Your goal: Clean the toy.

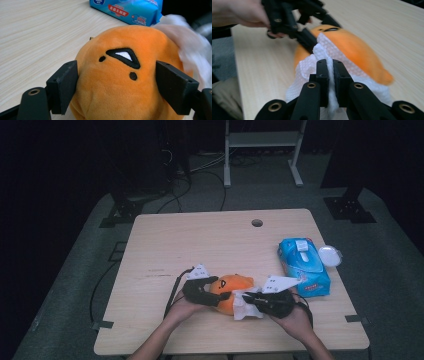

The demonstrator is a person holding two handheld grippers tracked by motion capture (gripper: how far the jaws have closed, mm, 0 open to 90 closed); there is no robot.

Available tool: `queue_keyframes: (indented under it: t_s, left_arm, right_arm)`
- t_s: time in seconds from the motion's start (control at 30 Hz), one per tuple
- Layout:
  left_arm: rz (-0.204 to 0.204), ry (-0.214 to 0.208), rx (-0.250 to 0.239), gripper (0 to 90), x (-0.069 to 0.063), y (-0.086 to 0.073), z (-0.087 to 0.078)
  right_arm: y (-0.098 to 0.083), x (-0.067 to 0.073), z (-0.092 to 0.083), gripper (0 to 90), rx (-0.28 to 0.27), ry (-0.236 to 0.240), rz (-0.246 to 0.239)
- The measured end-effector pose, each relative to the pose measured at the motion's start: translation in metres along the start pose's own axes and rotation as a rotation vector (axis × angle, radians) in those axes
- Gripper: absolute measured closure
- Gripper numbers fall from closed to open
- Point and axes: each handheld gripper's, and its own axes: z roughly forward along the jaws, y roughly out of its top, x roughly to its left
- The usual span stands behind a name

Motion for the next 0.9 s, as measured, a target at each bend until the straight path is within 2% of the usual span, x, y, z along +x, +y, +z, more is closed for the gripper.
queue_keyframes:
  t_s: [0.03,0.07,0.1,0.13,0.17,0.23,0.3,0.33,0.4,0.43,0.5,0.57,0.6,0.7,0.8,0.9]
  left_arm:
    - [0.001,-0.005,0.000,20.6,0.000,0.000,0.000]
    - [0.000,-0.012,0.002,20.8,0.001,0.000,-0.001]
    - [0.002,-0.020,0.009,21.0,0.001,0.000,-0.001]
    - [0.020,-0.031,0.023,21.3,0.000,0.000,-0.002]
    - [0.020,-0.031,0.023,21.4,0.000,0.000,-0.002]
    - [0.041,-0.053,0.034,21.4,-0.001,-0.001,-0.004]
    - [0.056,-0.076,0.040,20.7,-0.002,0.000,-0.006]
    - [0.071,-0.091,0.043,17.6,-0.003,0.002,-0.008]
    - [0.100,-0.101,0.040,17.0,-0.007,0.007,-0.012]
    - [0.110,-0.102,0.028,16.7,-0.007,0.009,-0.013]
    - [0.103,-0.104,0.002,17.0,-0.008,0.011,-0.012]
    - [0.131,-0.092,0.016,21.1,-0.010,0.009,-0.009]
    - [0.144,-0.093,0.027,25.1,-0.011,0.007,-0.009]
    - [0.143,-0.099,0.046,31.7,-0.010,0.006,-0.010]
    - [0.166,-0.123,0.061,32.5,-0.012,0.004,-0.011]
    - [0.190,-0.132,0.061,32.2,-0.017,0.003,-0.009]
  right_arm:
    - [0.000,0.002,0.002,83.6,0.018,-0.012,-0.024]
    - [0.000,0.001,0.003,83.6,0.018,-0.011,-0.022]
    - [-0.001,-0.002,0.002,83.6,0.016,-0.009,-0.010]
    - [-0.004,-0.011,-0.002,83.6,0.009,-0.036,0.020]
    - [-0.004,-0.011,-0.002,83.6,0.009,-0.036,0.020]
    - [-0.006,-0.018,-0.005,83.6,0.003,-0.054,0.052]
    - [-0.009,-0.020,-0.005,83.6,0.006,-0.045,0.072]
    - [-0.010,-0.017,-0.002,83.6,0.022,-0.027,0.056]
    - [-0.010,-0.015,0.000,83.7,0.030,-0.020,0.046]
    - [-0.010,-0.012,0.002,83.6,0.045,-0.006,0.027]
    - [-0.009,-0.009,0.003,83.6,0.049,0.022,0.016]
    - [-0.008,-0.005,0.004,83.6,0.052,0.032,0.004]
    - [-0.008,-0.005,0.004,83.6,0.054,0.027,-0.006]
    - [-0.009,-0.011,0.000,83.8,0.046,0.017,0.019]
    - [-0.010,-0.020,-0.003,84.2,0.041,-0.054,0.054]
    - [-0.009,-0.025,-0.006,84.5,0.005,-0.074,0.105]
